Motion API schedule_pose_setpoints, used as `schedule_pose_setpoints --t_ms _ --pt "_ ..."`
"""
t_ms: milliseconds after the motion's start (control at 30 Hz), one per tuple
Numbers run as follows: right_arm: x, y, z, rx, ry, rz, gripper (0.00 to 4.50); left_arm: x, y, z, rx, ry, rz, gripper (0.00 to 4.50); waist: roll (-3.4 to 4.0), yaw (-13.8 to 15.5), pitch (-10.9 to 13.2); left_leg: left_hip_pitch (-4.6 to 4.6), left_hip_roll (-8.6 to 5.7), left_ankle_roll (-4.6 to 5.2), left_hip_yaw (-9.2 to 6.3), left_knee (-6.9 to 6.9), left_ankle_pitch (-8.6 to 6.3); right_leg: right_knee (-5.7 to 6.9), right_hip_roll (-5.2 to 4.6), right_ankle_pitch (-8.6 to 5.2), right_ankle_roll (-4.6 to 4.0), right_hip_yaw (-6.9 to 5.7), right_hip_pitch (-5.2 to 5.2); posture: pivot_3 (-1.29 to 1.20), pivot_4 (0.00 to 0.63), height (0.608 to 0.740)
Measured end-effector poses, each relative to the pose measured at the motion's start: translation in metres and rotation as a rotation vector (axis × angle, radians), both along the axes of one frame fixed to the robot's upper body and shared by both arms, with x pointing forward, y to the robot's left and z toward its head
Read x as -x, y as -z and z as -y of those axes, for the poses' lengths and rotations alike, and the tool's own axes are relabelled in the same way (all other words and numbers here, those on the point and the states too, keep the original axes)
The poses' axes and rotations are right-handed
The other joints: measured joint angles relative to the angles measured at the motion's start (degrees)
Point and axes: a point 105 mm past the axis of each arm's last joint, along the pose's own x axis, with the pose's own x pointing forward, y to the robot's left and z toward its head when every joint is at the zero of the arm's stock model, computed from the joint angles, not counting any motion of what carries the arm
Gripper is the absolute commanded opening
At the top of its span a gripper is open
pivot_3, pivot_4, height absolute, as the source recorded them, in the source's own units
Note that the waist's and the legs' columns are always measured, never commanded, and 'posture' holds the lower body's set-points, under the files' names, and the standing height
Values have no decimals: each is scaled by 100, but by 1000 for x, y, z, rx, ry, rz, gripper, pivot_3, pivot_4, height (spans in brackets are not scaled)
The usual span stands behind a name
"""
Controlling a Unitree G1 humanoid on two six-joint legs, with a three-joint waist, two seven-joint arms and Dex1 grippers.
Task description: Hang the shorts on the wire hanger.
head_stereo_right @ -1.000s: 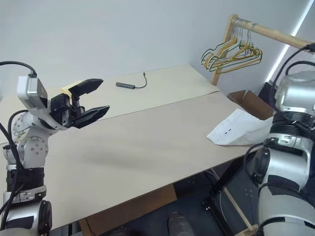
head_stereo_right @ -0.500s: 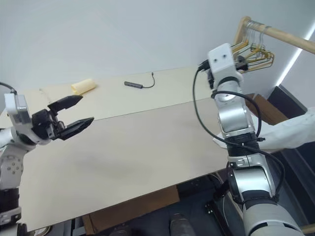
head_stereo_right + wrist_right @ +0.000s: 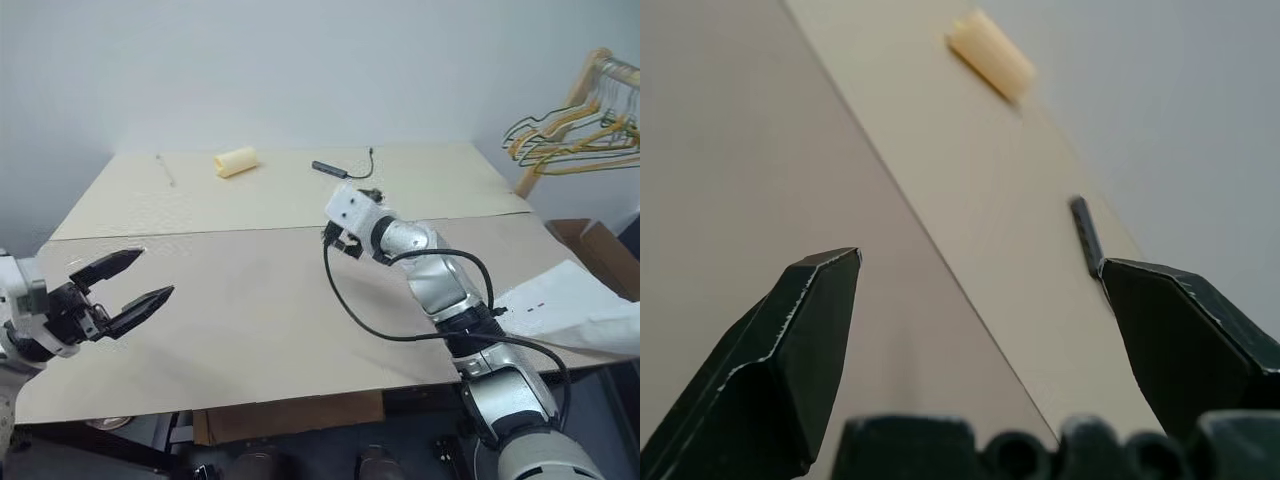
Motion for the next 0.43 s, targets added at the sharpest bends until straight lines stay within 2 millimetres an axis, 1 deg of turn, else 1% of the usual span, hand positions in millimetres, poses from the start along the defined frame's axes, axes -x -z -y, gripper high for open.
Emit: schedule_pose_setpoints --t_ms 67,167,233,433 --pt "7 13 -6 41 -53 -29 4462 0 8 -3 -16 -41 -26 4500 -10 110 -6 -5 2 -2 -3 0 0 0 0 -11 -25 -13 -2 301 0 740" --pt "9 24 -6 84 -79 -60 4462 3 15 0 -43 -48 -48 4500 -14 238 -8 -12 1 -7 0 1 3 -1 -3 -15 -42 -15 -9 307 0 740" --pt "10 29 -7 109 -99 -63 4462 4 17 3 -54 -41 -53 4500 -17 318 -11 -12 2 -8 0 1 2 -1 -3 -16 -44 -19 -10 313 0 740" --pt "11 48 -2 145 -84 -97 4462 2 21 3 -72 -70 -67 4500 -19 467 -12 -15 5 -10 -2 1 2 0 -2 -19 -46 -29 -13 313 0 740"
